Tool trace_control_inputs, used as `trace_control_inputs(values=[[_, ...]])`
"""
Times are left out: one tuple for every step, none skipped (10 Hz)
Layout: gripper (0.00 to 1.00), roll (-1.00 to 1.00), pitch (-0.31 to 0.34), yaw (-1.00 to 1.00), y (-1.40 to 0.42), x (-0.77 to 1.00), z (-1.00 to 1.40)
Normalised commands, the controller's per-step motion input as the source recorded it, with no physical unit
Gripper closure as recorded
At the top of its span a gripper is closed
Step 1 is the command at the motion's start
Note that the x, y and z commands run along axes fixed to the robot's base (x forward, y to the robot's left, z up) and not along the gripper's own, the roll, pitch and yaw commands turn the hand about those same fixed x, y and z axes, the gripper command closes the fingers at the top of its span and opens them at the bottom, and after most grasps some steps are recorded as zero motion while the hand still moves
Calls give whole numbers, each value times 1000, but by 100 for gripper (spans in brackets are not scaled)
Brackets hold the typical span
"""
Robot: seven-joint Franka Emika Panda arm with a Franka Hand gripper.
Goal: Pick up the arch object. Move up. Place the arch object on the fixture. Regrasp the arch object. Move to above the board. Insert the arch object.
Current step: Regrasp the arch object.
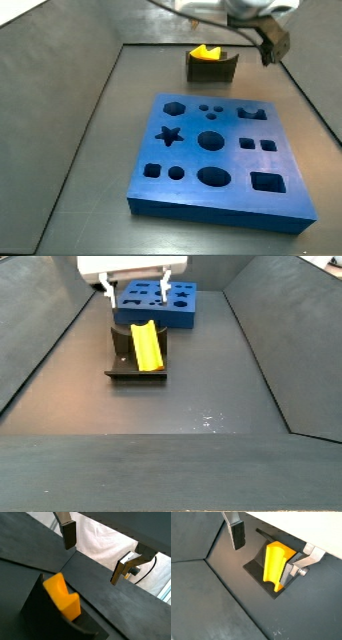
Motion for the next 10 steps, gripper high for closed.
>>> trace_control_inputs(values=[[0,84,-133,20,35,94,-1000],[0,79,-111,-24,26,97,-1000],[0,77,-97,-39,26,99,-1000],[0,76,-65,-54,16,87,-866],[0,73,-44,-56,10,83,-748],[0,68,-11,-51,8,76,-599],[0,65,0,-45,7,77,-525],[0,69,24,-19,4,79,-352],[0,69,28,-10,3,80,-287],[0,65,36,4,3,46,-200]])
